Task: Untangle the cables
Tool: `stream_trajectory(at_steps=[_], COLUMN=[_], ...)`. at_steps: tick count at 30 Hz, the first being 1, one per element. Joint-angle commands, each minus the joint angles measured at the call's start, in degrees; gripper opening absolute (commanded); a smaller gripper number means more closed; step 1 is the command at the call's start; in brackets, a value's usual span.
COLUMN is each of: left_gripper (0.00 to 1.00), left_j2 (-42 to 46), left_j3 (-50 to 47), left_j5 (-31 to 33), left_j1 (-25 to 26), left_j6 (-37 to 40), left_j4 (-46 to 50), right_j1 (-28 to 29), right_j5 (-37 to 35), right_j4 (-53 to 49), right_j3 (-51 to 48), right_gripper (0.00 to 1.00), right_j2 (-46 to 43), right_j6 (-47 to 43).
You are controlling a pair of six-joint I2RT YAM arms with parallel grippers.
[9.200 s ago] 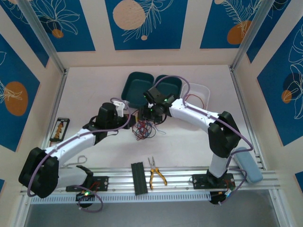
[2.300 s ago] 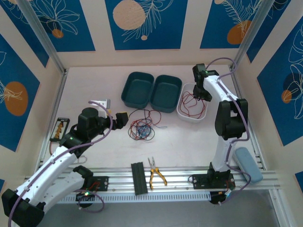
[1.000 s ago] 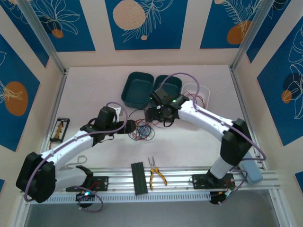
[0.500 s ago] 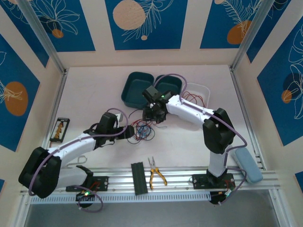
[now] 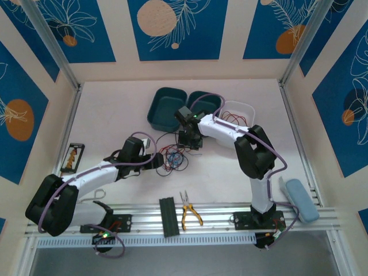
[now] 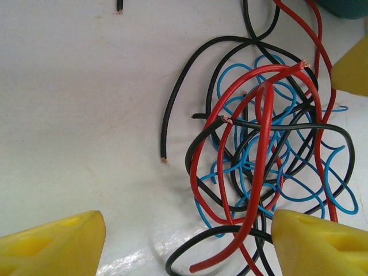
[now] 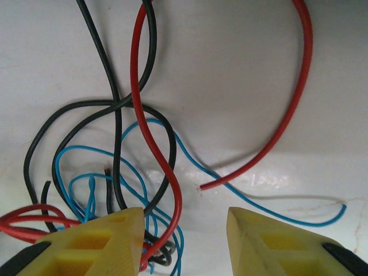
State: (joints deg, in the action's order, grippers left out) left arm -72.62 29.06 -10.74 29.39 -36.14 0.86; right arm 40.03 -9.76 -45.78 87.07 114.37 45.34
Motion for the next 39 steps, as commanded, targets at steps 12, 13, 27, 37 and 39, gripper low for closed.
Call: stream_trajectory(at_steps=[12,13,27,37,39], left_gripper=[0.71,0.7,0.56,0.47,0.45], left_j2=[-1.0,-1.1,-4.0,-5.0,-4.9], left_j3=[-0.4,-0.4,-0.7,-1.5,-2.0], left_j5=[-1.0,-1.0,-1.0,-1.1,-0.6], left_j1=[-0.3,-0.2,-0.2,-0.2,-0.2], left_j6=[-0.6,-0.8,-2.8,-3.2,-3.2], left_j4=[-1.5,-1.5,-4.3,-5.5,-5.5], right_j1=[0.3,0.5,6.2,8.1,8.7], right_j5=[4.0,3.8,-1.7,-2.3,-2.7], right_j4=[1.8,1.8,0.8,2.7,3.4], right_j3=[3.3,3.4,2.3,0.2,0.1], right_gripper=[0.22,0.18,0.01,0.0,0.0], right_j2=[3.3,2.9,-8.6,-16.8,-17.9], right_j6=[0.3,0.2,-0.4,-0.8,-1.1])
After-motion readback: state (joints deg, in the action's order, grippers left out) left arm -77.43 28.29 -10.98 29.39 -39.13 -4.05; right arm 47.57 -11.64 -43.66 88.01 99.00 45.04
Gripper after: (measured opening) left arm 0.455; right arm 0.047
